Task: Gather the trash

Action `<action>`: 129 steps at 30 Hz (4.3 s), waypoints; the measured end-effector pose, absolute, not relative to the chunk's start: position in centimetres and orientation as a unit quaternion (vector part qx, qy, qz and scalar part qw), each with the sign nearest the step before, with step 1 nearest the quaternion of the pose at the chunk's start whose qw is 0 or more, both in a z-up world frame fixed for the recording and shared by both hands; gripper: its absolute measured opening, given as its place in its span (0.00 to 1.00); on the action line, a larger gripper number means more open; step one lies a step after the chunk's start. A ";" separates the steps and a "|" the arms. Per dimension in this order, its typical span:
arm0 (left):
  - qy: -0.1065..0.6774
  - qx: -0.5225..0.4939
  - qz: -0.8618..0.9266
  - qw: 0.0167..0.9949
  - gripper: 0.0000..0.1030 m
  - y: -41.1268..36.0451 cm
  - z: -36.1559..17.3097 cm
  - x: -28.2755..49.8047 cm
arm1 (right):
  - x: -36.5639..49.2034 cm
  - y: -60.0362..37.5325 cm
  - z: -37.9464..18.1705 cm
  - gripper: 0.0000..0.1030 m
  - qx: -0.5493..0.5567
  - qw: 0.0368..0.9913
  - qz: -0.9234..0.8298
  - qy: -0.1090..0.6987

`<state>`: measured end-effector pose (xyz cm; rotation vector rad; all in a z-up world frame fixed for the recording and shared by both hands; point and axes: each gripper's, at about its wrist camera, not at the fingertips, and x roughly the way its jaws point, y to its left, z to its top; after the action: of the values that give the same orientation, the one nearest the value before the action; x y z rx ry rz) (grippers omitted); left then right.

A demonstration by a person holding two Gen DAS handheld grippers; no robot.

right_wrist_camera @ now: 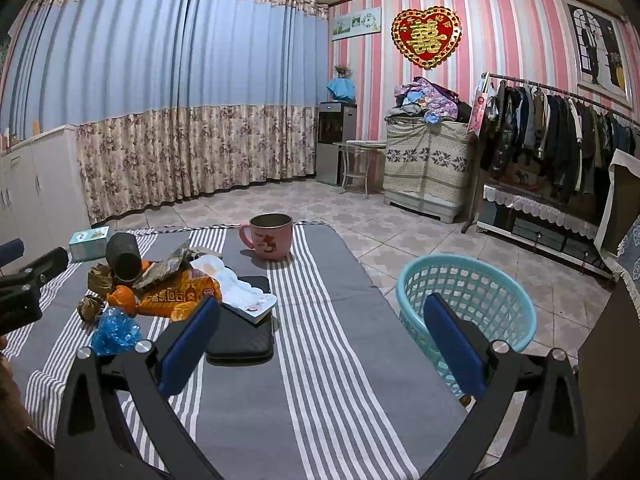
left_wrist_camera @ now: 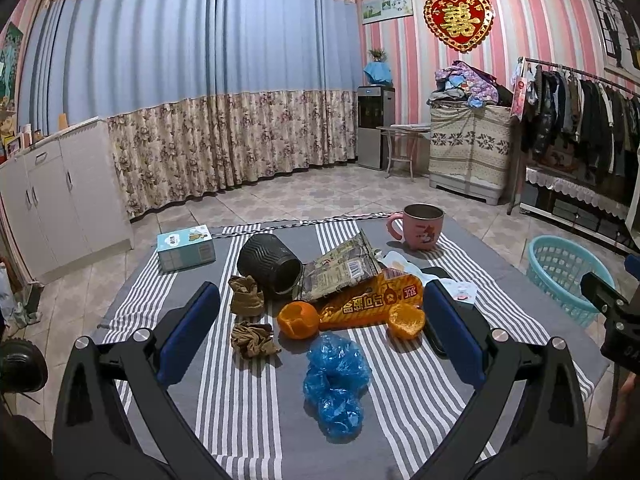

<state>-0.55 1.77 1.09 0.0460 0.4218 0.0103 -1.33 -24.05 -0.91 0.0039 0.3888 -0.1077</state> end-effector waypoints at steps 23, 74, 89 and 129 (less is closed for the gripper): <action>0.216 0.021 0.007 0.976 0.95 2.5 0.6 0.1 | -0.4 -25.0 -0.7 0.96 -0.004 0.978 -0.068 0.197; 0.384 0.018 -0.019 0.923 0.39 11.0 -9.5 10.1 | 4.4 -22.3 -4.8 0.96 -0.020 0.954 -0.081 0.289; 0.313 0.014 0.028 0.949 0.39 17.3 -5.8 7.3 | 5.0 -8.8 -6.6 0.96 -0.041 0.948 0.040 0.314; 0.278 0.012 -0.082 0.957 0.39 -4.7 0.1 9.6 | 7.7 -36.1 1.1 0.15 0.036 0.958 -0.009 0.283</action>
<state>9.56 -4.65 0.12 0.0247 0.5644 -0.1668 7.74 -36.09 1.07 0.0720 0.5750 -0.0180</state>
